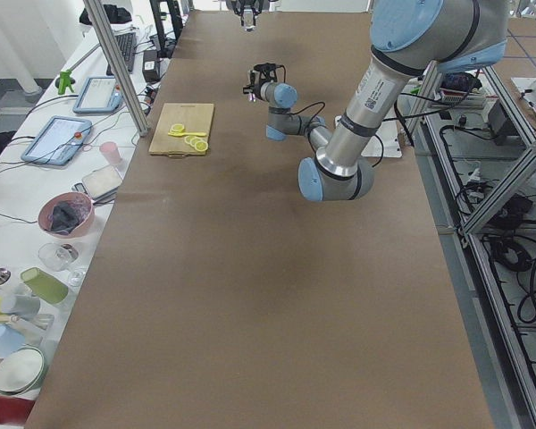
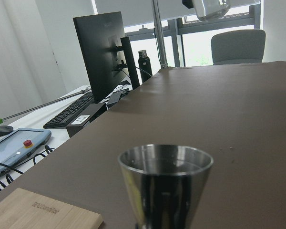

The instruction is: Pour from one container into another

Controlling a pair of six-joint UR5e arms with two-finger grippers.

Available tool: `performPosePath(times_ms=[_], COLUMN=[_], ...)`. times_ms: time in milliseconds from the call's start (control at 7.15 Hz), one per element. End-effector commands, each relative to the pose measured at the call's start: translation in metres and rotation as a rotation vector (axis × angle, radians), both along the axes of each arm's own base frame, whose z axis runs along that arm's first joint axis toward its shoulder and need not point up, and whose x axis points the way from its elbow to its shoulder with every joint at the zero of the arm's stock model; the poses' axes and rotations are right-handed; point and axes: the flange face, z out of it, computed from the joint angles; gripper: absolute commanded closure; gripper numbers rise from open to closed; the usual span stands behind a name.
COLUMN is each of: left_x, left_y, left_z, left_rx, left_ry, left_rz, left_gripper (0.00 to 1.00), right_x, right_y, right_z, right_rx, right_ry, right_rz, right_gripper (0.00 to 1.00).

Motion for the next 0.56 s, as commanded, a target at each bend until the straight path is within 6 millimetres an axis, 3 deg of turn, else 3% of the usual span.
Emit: performPosePath(times_ms=[0,140,280,419], left_x=[-0.034,-0.041,-0.071,-0.085], left_y=[-0.035,-0.035,-0.053,-0.064], left_z=[0.013,0.022,0.033,0.039], left_rx=[-0.002,-0.007,-0.018,-0.039], left_ry=[-0.023,-0.024,-0.022,-0.015], left_rz=[-0.063,-0.066,-0.108,-0.111], left_gripper=[1.00,1.00,1.00,1.00], right_x=[0.041,0.051,0.058,0.062], right_y=[-0.020,-0.025,-0.026,-0.030], right_z=[0.069,0.091,0.114,0.134], right_rx=[0.028,0.031,0.044,0.059], right_ry=[-0.054,-0.063,-0.067,-0.069], right_rz=[0.035,0.046,0.053,0.060], right_gripper=[1.00,1.00,1.00,1.00])
